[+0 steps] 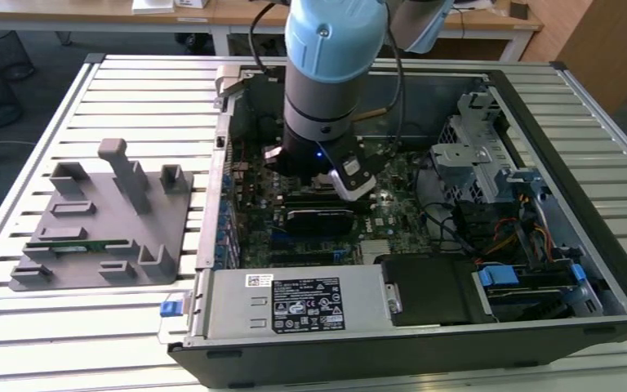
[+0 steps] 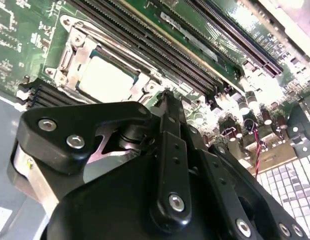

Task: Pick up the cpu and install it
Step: 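Install the second cpu locking lever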

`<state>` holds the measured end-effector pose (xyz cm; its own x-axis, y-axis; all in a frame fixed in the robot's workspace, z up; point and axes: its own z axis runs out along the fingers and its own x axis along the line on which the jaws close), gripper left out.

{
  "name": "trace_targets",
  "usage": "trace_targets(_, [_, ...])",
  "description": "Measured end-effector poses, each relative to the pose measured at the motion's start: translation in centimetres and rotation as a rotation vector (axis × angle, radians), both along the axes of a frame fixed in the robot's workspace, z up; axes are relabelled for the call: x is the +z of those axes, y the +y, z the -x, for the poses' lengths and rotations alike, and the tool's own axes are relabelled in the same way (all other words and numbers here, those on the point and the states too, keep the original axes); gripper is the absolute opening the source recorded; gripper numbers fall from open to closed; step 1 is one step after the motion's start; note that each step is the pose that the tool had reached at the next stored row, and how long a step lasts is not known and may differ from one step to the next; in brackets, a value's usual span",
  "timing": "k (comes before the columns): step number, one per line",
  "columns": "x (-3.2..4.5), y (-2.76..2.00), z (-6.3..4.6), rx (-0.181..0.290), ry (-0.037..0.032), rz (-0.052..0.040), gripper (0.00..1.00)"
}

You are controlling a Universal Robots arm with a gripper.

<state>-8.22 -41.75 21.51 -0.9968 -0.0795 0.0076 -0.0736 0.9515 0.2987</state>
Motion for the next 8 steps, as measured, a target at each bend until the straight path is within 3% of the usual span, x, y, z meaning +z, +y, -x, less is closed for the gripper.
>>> trace_targets(8, [1.76,0.00,0.0,0.000,-0.0063,-0.0066,0.11])
